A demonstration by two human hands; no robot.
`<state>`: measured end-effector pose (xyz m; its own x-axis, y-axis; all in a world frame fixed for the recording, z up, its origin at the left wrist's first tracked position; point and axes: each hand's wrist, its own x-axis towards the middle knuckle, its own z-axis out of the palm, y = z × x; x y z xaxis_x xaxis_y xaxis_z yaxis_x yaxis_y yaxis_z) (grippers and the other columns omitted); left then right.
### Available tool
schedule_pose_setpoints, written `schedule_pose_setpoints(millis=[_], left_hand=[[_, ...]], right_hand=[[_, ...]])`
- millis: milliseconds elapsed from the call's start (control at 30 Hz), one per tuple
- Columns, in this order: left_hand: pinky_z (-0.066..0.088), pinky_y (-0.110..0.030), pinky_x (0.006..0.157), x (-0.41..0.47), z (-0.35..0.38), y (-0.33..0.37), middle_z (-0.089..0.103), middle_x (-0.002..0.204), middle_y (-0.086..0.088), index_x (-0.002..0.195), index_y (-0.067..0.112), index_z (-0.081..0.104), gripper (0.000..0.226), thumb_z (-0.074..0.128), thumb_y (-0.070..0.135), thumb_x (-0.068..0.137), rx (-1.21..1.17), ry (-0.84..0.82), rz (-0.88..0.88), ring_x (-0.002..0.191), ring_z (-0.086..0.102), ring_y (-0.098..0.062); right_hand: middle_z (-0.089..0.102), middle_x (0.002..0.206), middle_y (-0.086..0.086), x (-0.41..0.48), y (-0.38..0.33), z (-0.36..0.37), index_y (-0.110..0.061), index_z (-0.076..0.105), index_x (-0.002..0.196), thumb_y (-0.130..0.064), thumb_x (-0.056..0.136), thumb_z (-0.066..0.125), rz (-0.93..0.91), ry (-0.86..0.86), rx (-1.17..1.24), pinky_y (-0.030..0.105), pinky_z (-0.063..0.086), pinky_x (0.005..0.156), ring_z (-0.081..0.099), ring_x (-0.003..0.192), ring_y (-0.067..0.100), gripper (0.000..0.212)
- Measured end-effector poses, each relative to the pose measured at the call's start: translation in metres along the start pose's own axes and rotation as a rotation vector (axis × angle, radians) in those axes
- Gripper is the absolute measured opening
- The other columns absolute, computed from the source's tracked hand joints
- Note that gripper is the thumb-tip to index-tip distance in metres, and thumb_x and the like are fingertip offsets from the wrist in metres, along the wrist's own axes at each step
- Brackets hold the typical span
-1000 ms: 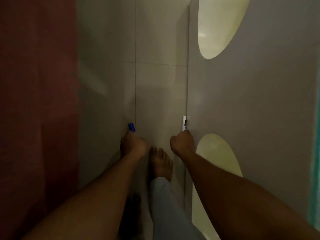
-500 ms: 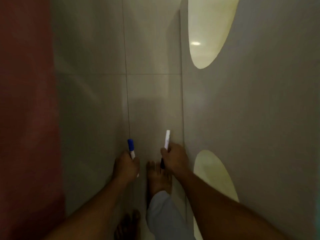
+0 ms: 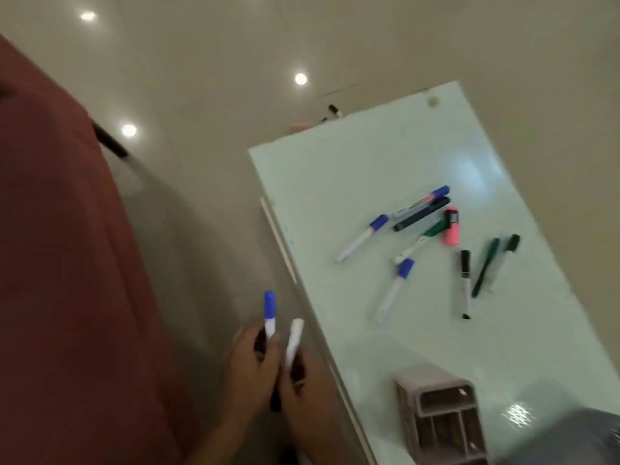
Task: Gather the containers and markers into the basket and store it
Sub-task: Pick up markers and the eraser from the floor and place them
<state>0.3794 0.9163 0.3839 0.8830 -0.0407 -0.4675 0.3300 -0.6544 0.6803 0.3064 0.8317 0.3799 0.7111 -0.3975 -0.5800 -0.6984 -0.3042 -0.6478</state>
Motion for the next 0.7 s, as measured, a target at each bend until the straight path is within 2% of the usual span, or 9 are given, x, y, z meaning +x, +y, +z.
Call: schedule_pose_setpoints(millis=[100, 167, 233, 333, 467, 533, 567, 633, 700], left_hand=[[0.049, -0.033, 0.068, 0.028, 0.006, 0.079, 0.058, 0.080, 0.007, 0.086, 0.022, 0.064, 0.007, 0.066, 0.028, 0.089, 0.092, -0.173, 0.222, 0.072, 0.058, -0.013], [0.046, -0.027, 0.070, 0.051, 0.029, 0.115, 0.058, 0.084, 0.007, 0.091, 0.022, 0.064, 0.012, 0.063, 0.034, 0.090, 0.210, -0.257, 0.364, 0.074, 0.057, -0.011], [0.046, -0.025, 0.073, 0.071, 0.062, 0.142, 0.059, 0.088, 0.004, 0.093, 0.020, 0.062, 0.017, 0.058, 0.037, 0.092, 0.308, -0.335, 0.452, 0.077, 0.056, -0.012], [0.045, -0.030, 0.084, 0.087, 0.106, 0.167, 0.062, 0.104, -0.004, 0.103, 0.017, 0.059, 0.021, 0.053, 0.036, 0.095, 0.469, -0.506, 0.536, 0.096, 0.060, -0.020], [0.044, -0.029, 0.092, 0.107, 0.129, 0.177, 0.059, 0.120, -0.007, 0.119, 0.014, 0.054, 0.026, 0.053, 0.029, 0.098, 0.606, -0.745, 0.470, 0.111, 0.058, -0.021], [0.049, -0.018, 0.075, 0.125, 0.119, 0.181, 0.068, 0.095, -0.003, 0.096, 0.017, 0.067, 0.035, 0.078, 0.043, 0.075, 0.643, -0.730, 0.532, 0.087, 0.068, -0.011], [0.048, -0.013, 0.057, 0.129, 0.107, 0.185, 0.067, 0.071, 0.001, 0.072, 0.019, 0.070, 0.048, 0.089, 0.054, 0.047, 0.659, -0.802, 0.522, 0.062, 0.066, -0.003], [0.034, -0.011, 0.032, 0.142, 0.081, 0.196, 0.051, 0.041, 0.006, 0.042, 0.023, 0.061, 0.061, 0.083, 0.068, 0.008, 0.748, -0.852, 0.590, 0.032, 0.050, 0.003], [0.024, -0.014, 0.032, 0.178, 0.051, 0.209, 0.045, 0.043, 0.006, 0.049, 0.028, 0.066, 0.059, 0.075, 0.080, 0.023, 0.816, -0.936, 0.566, 0.041, 0.056, 0.003]], right_hand=[[0.065, 0.062, -0.006, 0.021, -0.027, -0.073, -0.025, 0.054, 0.079, -0.035, 0.088, 0.064, 0.110, 0.405, 0.131, 0.018, 0.046, 0.057, 0.061, 0.057, 0.003, 0.017], [0.061, 0.063, -0.008, 0.046, -0.023, -0.111, -0.024, 0.053, 0.079, -0.029, 0.090, 0.064, 0.267, 0.538, 0.105, 0.029, 0.043, 0.061, 0.063, 0.065, 0.015, 0.016], [0.059, 0.069, -0.008, 0.072, -0.008, -0.138, -0.021, 0.054, 0.084, -0.030, 0.092, 0.060, 0.410, 0.594, 0.045, 0.029, 0.038, 0.065, 0.060, 0.071, 0.023, 0.014], [0.065, 0.082, 0.006, 0.100, 0.018, -0.156, -0.015, 0.055, 0.088, -0.032, 0.097, 0.050, 0.603, 0.573, -0.082, 0.031, 0.038, 0.069, 0.056, 0.076, 0.028, 0.020], [0.068, 0.098, 0.014, 0.121, 0.032, -0.161, -0.013, 0.054, 0.104, -0.028, 0.095, 0.054, 0.795, 0.489, -0.127, 0.036, 0.046, 0.077, 0.063, 0.092, 0.034, 0.018], [0.068, 0.105, 0.020, 0.132, 0.025, -0.158, -0.006, 0.054, 0.111, -0.027, 0.091, 0.061, 0.874, 0.496, -0.107, 0.039, 0.045, 0.083, 0.063, 0.099, 0.036, 0.030], [0.067, 0.107, 0.025, 0.132, 0.020, -0.157, 0.000, 0.055, 0.113, -0.030, 0.087, 0.064, 0.909, 0.539, -0.069, 0.041, 0.045, 0.086, 0.063, 0.101, 0.039, 0.041], [0.063, 0.109, 0.033, 0.136, 0.005, -0.154, 0.013, 0.056, 0.112, -0.034, 0.075, 0.069, 0.993, 0.652, -0.050, 0.048, 0.045, 0.091, 0.061, 0.099, 0.044, 0.061], [0.061, 0.105, 0.039, 0.157, -0.026, -0.142, 0.021, 0.058, 0.104, -0.012, 0.075, 0.074, 0.986, 0.815, -0.085, 0.057, 0.046, 0.090, 0.060, 0.093, 0.049, 0.047]])
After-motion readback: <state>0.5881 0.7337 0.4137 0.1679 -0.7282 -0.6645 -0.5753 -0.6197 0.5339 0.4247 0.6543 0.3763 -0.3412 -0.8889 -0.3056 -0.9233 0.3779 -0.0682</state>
